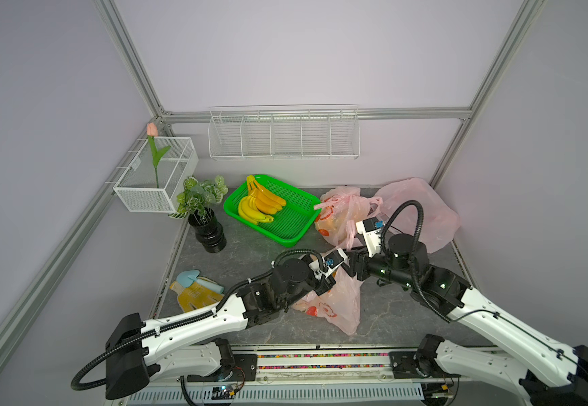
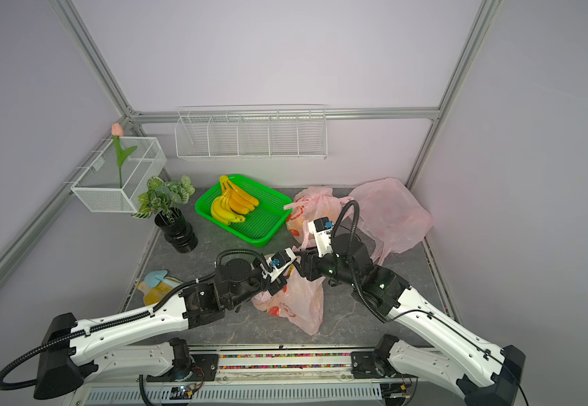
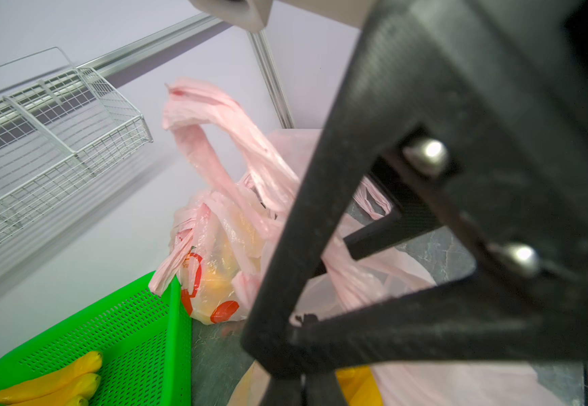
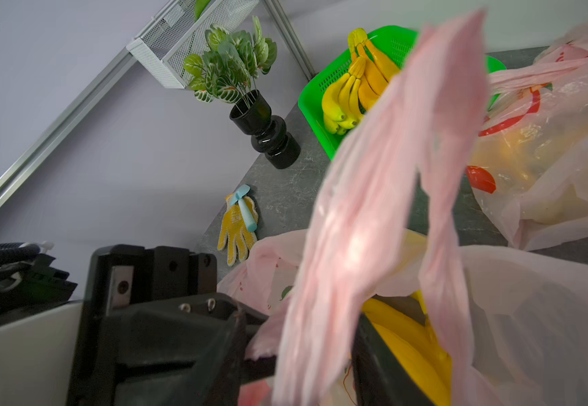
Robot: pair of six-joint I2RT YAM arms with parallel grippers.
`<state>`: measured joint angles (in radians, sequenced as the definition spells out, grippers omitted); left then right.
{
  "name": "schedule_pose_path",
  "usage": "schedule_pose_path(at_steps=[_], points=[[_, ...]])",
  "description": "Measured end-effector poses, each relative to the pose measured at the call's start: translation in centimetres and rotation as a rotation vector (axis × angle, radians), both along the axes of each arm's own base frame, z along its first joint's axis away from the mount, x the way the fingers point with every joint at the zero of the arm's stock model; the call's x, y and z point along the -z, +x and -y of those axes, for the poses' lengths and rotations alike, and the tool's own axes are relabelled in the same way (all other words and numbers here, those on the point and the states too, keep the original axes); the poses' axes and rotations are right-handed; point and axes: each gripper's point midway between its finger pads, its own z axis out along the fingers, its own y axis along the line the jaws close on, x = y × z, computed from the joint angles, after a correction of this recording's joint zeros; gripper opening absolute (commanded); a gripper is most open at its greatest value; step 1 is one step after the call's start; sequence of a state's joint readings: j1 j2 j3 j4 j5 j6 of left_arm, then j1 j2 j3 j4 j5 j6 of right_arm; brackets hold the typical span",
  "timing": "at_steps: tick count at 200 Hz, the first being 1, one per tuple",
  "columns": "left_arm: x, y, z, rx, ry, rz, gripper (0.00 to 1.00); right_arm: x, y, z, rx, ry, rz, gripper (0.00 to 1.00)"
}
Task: Place the banana into a plastic bag & tie a knot
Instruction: Cross the plastic bag at the center of the board.
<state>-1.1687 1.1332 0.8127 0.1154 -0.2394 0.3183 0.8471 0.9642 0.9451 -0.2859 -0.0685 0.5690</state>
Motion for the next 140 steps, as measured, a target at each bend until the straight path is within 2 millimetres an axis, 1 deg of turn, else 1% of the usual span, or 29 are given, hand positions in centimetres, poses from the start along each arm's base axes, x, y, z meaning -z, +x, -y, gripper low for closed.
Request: schedule_pose_path(at_steps=[21,36,68,79,92,110,115,120,130,140], points=[[-0.1,0.1,-0.1,-0.015,-0.008,0.017,0.00,-0.1,0.1,-0.3,0.003,0.010,-0.017,0.50],[0.1,0.0,-0.1,-0.018,-0.006,0.022,0.00,0.0,0.2,-0.6,0.004,0.013,-0.032,0.47],[0.3,-0.9,0.4,0.014,0.003,0.038,0.00,0.4,0.5,-1.1,0.006,0.020,-0.052,0.39],[0.3,-1.1,0.5,0.020,0.003,0.041,0.00,0.4,0.6,-1.3,0.007,0.022,-0.056,0.34],[0.3,-1.1,0.6,0.023,0.004,0.044,0.00,0.3,0.7,-1.5,0.004,0.026,-0.057,0.23],[0.4,-1.1,0.6,0.022,0.006,0.046,0.00,0.2,0.7,-1.8,-0.002,0.032,-0.060,0.10],[0.4,-1.1,0.6,0.022,0.006,0.046,0.00,0.1,0.6,-1.9,-0.006,0.031,-0.056,0.07],[0.4,-1.1,0.6,0.022,0.006,0.046,0.00,0.0,0.5,-1.9,-0.011,0.029,-0.050,0.07],[0.3,-1.1,0.6,0.022,0.004,0.047,0.06,-0.2,0.5,-1.8,-0.012,0.027,-0.045,0.07],[0.3,-1.1,0.6,0.022,0.004,0.047,0.14,-0.3,0.3,-1.7,-0.015,0.017,-0.037,0.07]])
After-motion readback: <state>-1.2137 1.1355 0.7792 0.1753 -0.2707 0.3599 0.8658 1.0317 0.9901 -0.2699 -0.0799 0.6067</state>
